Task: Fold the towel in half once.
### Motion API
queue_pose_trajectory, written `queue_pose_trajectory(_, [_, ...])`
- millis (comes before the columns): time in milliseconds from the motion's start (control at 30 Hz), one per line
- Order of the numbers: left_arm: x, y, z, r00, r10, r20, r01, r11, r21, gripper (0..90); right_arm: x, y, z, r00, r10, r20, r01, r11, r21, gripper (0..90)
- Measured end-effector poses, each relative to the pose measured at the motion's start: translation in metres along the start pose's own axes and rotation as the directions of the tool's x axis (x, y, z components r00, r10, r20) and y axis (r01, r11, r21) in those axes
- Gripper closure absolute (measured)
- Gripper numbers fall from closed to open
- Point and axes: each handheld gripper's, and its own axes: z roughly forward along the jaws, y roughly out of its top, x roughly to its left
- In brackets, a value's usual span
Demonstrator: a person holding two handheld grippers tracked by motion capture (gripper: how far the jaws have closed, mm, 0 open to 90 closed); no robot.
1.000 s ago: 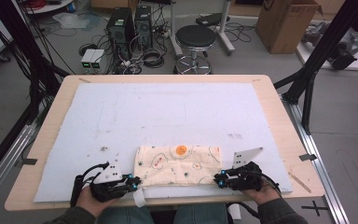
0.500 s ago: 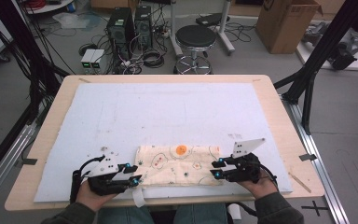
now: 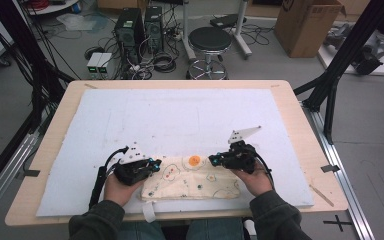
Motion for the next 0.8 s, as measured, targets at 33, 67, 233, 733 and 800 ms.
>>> queue_pose_trajectory(33, [0.002, -0.001, 0.003, 0.9999, -0.004, -0.010, 0.005, 1.0000, 0.007, 89.2, -0.003, 0.001, 0.006, 0.9999, 0.012, 0.006, -0.012, 1.000, 0.011, 89.2])
queue_pose_trajectory(67, [0.003, -0.002, 0.005, 0.9999, 0.000, -0.015, 0.000, 0.9999, 0.017, 89.2, -0.006, 0.002, 0.011, 0.9998, 0.013, 0.012, -0.013, 1.000, 0.019, 89.4])
queue_pose_trajectory(233, [0.008, -0.005, 0.012, 0.9985, 0.009, -0.054, -0.004, 0.9966, 0.082, 89.0, -0.015, -0.003, 0.028, 0.9982, 0.049, 0.034, -0.052, 0.994, 0.099, 89.3])
queue_pose_trajectory(733, [0.011, -0.010, 0.014, 0.9969, 0.000, -0.078, 0.008, 0.9950, 0.099, 86.1, -0.028, -0.027, 0.006, 0.9943, 0.089, 0.060, -0.094, 0.991, 0.094, 88.3])
queue_pose_trajectory(800, [0.012, -0.010, 0.014, 0.9972, 0.002, -0.075, 0.006, 0.9948, 0.101, 86.1, -0.030, -0.030, 0.000, 0.9927, 0.096, 0.073, -0.102, 0.990, 0.093, 87.6])
